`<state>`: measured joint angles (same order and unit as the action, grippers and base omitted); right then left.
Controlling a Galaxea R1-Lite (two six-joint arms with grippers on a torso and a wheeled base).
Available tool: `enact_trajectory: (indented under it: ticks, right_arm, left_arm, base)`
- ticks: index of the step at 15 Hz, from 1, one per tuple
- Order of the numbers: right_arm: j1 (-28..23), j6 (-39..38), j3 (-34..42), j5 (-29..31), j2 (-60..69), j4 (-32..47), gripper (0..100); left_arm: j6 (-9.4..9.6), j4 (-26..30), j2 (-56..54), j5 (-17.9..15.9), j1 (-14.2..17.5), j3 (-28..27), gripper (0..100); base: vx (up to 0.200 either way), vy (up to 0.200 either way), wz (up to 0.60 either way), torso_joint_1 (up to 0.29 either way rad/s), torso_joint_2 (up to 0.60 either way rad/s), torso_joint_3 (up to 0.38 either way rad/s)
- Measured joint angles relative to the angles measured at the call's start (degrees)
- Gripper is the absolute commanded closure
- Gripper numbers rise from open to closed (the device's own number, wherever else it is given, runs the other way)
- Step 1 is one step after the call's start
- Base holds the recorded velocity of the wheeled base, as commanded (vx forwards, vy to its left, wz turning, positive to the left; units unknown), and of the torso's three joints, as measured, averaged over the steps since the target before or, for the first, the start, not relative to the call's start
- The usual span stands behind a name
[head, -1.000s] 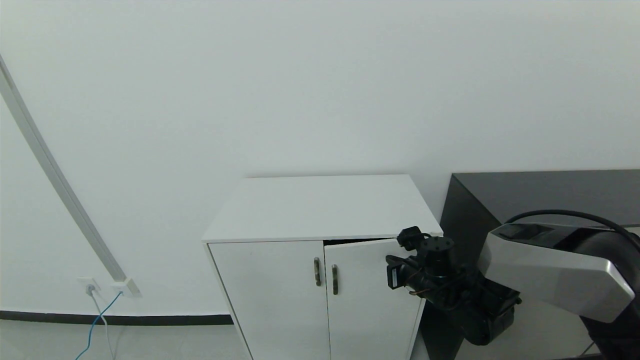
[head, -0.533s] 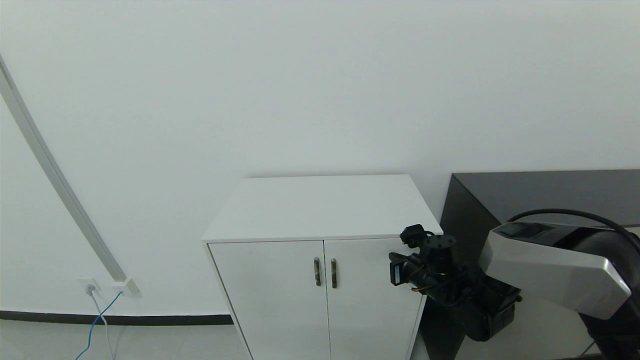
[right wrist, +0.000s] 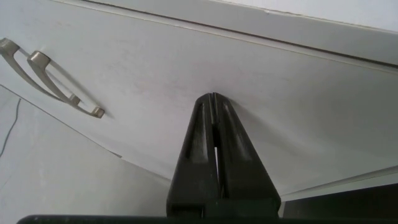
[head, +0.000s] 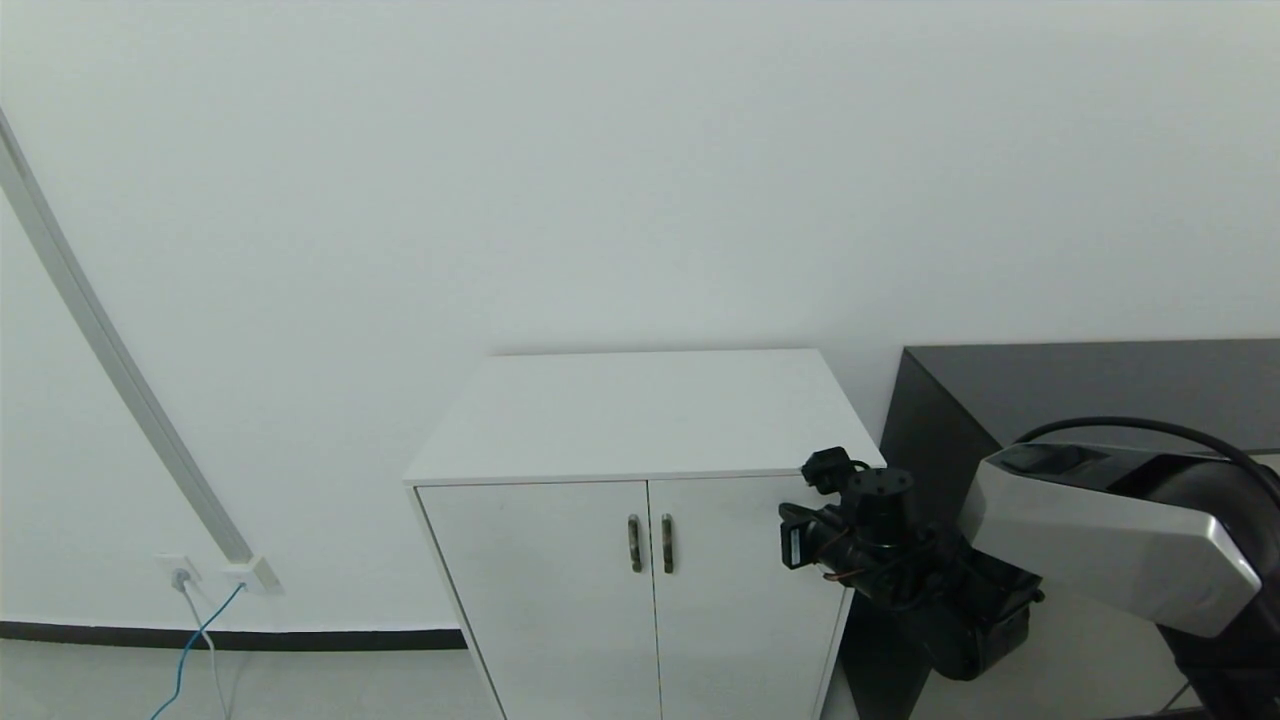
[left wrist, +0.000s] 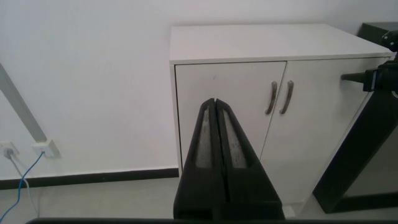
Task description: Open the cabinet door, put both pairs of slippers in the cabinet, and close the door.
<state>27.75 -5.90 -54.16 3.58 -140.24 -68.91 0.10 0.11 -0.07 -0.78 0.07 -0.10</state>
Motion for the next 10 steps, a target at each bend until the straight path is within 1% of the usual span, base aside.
enact_trajectory:
  ticks: [6,10]
  right_arm:
    - [-0.24,0.0,0.02,0.0,0.02,-0.3,100]
    - [0.65,0.07,2.38,0.05,1.51,-0.46,100]
  left_arm:
    - [0.0,0.0,0.02,0.0,0.0,0.0,100]
    - [0.0,0.0,0.02,0.0,0.0,0.0,100]
  base:
    - [0.0,0.0,0.0,0.0,0.0,0.0]
    - [0.0,0.0,0.0,0.0,0.0,0.0]
